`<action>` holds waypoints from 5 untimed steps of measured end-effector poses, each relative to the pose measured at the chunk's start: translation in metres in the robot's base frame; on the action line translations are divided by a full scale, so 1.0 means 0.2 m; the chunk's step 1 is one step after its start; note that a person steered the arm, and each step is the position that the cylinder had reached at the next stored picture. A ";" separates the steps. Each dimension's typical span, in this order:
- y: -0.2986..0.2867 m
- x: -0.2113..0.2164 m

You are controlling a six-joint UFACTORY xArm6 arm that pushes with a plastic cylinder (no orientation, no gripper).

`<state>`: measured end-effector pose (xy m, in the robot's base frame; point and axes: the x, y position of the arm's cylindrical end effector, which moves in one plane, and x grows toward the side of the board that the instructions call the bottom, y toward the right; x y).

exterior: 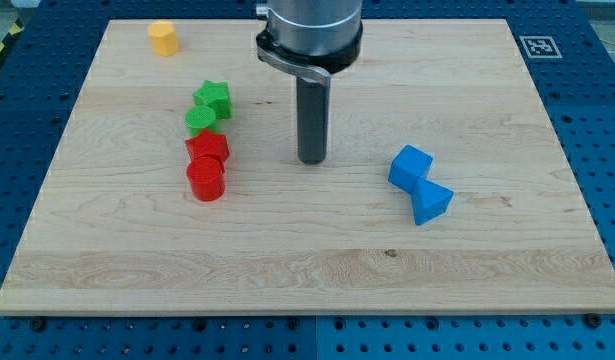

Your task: Push the green star towards the right top side of the board

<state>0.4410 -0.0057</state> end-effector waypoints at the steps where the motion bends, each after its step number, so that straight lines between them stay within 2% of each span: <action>1: -0.14 -0.33; 2: -0.25 -0.66; 3: -0.48 -0.75; 4: -0.77 -0.75; 5: -0.90 -0.64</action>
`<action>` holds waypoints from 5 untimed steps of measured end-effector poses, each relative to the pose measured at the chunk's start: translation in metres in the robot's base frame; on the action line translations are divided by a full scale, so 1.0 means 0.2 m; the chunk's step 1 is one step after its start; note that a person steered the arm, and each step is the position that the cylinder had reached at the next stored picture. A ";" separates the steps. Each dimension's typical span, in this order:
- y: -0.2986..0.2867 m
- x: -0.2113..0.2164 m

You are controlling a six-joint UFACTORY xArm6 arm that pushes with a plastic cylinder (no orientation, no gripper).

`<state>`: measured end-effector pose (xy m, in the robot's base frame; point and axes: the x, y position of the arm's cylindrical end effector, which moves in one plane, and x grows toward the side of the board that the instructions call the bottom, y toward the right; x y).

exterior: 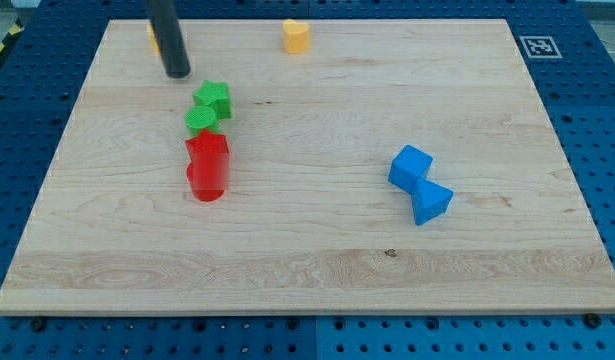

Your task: Push the green star towards the right top side of the board

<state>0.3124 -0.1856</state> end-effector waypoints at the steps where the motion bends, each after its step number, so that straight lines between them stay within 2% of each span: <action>1: 0.03 0.20; 2: 0.07 0.24; 4: 0.43 0.28; 5: 0.49 0.40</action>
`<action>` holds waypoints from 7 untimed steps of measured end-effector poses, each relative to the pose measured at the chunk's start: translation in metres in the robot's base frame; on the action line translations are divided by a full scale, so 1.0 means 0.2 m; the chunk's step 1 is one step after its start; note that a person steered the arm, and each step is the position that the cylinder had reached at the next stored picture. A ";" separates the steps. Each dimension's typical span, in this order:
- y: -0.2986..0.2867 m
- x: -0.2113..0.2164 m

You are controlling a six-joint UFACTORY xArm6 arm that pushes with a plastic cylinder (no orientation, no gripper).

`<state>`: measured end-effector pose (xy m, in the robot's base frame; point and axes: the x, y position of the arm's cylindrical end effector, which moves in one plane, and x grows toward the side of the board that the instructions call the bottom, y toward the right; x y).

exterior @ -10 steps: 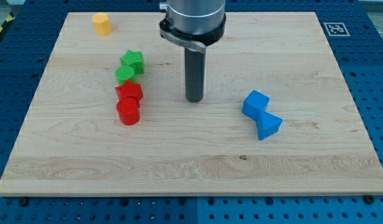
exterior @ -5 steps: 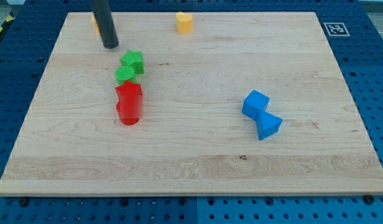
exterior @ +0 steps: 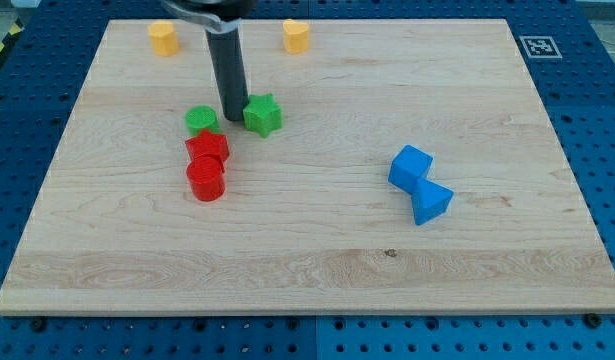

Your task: Push the green star towards the right top side of the board

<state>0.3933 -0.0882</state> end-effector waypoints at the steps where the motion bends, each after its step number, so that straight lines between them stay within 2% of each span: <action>1: 0.04 0.10; 5: 0.10 0.06; 6: 0.26 -0.06; 7: 0.48 -0.03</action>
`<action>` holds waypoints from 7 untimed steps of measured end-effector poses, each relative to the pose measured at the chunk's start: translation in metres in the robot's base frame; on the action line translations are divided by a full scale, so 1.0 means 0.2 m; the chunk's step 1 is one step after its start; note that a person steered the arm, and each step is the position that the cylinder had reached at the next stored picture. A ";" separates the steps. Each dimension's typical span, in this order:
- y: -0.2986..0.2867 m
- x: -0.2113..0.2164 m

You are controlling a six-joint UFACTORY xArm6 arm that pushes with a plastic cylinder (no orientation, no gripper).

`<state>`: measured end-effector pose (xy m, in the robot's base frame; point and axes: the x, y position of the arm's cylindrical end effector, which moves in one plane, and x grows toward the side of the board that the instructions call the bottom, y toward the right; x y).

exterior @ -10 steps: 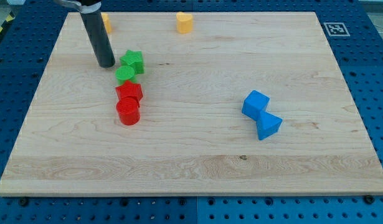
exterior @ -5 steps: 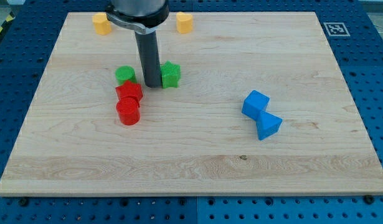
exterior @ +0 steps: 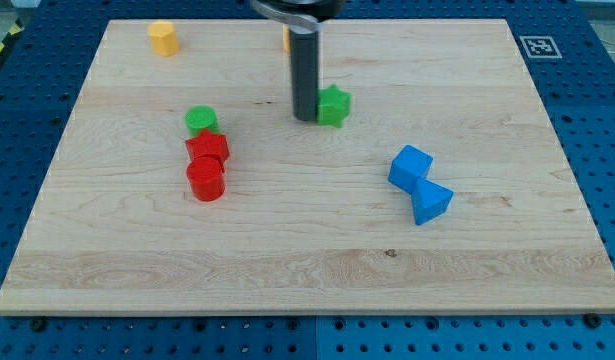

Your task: Push the green star towards the right top side of the board

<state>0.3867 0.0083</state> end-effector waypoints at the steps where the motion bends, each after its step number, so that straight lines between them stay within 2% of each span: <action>1: 0.10 0.08; 2: 0.16 0.01; 4: 0.18 -0.01; 5: 0.34 -0.01; 7: 0.41 -0.01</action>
<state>0.3849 0.0907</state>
